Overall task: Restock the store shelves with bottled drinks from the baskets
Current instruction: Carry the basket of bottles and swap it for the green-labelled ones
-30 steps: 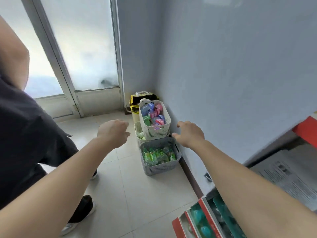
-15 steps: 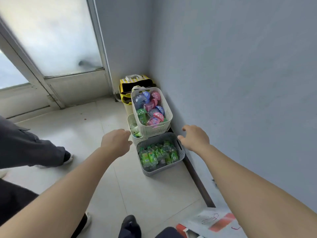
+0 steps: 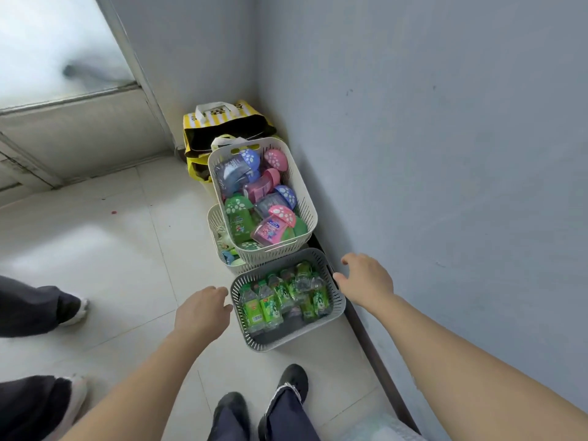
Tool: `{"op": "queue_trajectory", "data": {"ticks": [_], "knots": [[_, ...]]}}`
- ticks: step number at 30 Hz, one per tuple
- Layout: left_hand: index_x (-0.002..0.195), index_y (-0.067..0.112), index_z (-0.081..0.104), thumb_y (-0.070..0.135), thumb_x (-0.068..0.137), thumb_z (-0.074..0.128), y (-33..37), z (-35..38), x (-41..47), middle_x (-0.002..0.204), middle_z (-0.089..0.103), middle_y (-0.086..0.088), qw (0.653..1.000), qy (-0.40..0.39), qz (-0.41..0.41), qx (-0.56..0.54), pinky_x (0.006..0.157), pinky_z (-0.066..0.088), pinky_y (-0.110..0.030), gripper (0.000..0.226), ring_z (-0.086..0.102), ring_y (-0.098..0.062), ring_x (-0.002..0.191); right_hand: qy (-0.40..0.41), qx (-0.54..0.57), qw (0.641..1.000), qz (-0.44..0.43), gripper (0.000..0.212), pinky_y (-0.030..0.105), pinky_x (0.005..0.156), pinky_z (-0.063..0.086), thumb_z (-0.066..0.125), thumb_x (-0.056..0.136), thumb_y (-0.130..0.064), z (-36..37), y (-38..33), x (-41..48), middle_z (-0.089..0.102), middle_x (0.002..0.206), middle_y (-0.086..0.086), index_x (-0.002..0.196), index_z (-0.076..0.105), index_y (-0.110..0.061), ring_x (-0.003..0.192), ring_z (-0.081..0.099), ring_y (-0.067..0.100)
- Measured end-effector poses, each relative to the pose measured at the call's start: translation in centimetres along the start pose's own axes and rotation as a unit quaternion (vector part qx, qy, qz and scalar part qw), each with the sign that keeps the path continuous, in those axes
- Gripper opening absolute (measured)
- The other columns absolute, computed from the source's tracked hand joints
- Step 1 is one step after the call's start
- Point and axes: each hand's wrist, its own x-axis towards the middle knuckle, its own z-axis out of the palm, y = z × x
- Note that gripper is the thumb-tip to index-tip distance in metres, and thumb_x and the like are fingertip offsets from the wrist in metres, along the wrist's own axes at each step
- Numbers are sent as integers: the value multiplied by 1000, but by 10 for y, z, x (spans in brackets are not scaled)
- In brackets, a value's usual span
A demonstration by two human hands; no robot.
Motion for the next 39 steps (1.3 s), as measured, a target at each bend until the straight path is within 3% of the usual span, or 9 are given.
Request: {"op": "queue_trajectory", "data": {"ticks": [15, 18, 25, 30, 32, 33, 35, 36, 39], "knots": [[112, 5, 54, 23, 96, 46, -25, 232, 177, 113, 58, -12, 988, -75, -93, -101, 83, 41, -36, 26, 55, -31, 108, -4, -25, 996, 90, 44, 37, 79, 46, 46, 97, -44, 232, 54, 203, 59, 118, 14, 125, 54, -10, 108, 56, 34], [109, 4, 51, 29, 98, 44, -35, 275, 195, 110, 58, -16, 977, -62, -128, -157, 75, 36, -35, 27, 55, -34, 104, 3, -10, 991, 133, 47, 42, 88, 44, 44, 98, -40, 274, 64, 226, 54, 128, 19, 134, 46, -8, 116, 52, 37], [79, 7, 63, 43, 101, 29, -38, 328, 219, 71, 66, -12, 885, 22, -224, -408, 73, 52, -43, 54, 63, -30, 70, 20, 163, 959, 233, 56, 56, 103, 37, 24, 102, -46, 334, 88, 271, 51, 134, 22, 134, 45, -5, 123, 48, 41], [72, 9, 47, 47, 102, 24, -17, 327, 211, 43, 40, -1, 747, -7, -306, -590, 46, 34, -28, 54, 42, -22, 44, 52, 257, 930, 258, 64, 40, 87, 42, 14, 104, -43, 342, 90, 279, 60, 120, 25, 121, 57, 2, 111, 56, 38], [70, 7, 46, 51, 101, 25, -14, 323, 210, 43, 36, -7, 732, -7, -331, -595, 46, 35, -33, 57, 38, -22, 48, 44, 265, 926, 267, 63, 40, 86, 43, 15, 105, -40, 338, 85, 272, 60, 117, 27, 119, 58, 4, 109, 57, 39], [77, -1, 52, 53, 99, 26, -15, 321, 209, 53, 43, -23, 732, -1, -344, -588, 53, 43, -44, 64, 45, -29, 54, 41, 271, 921, 276, 63, 41, 86, 44, 15, 105, -40, 336, 82, 266, 61, 115, 27, 117, 59, 4, 107, 58, 39], [105, -10, 54, 57, 96, 27, -18, 315, 202, 100, 54, -41, 735, 13, -366, -570, 82, 45, -65, 73, 57, -52, 84, 48, 283, 912, 292, 62, 43, 86, 46, 17, 104, -43, 333, 80, 249, 63, 110, 23, 115, 60, 1, 102, 59, 38], [108, -9, 54, 58, 95, 27, -19, 309, 197, 104, 54, -42, 741, 17, -370, -560, 88, 42, -67, 73, 54, -57, 93, 57, 287, 909, 297, 61, 43, 85, 47, 18, 104, -43, 330, 82, 239, 62, 106, 21, 114, 60, 0, 99, 59, 37], [81, -2, 54, 54, 97, 27, -20, 282, 173, 67, 51, -23, 770, 38, -353, -530, 78, 45, -61, 64, 46, -41, 73, 54, 280, 905, 315, 58, 35, 76, 37, 19, 104, -41, 312, 81, 199, 56, 96, 15, 111, 60, -1, 92, 54, 31]]}}
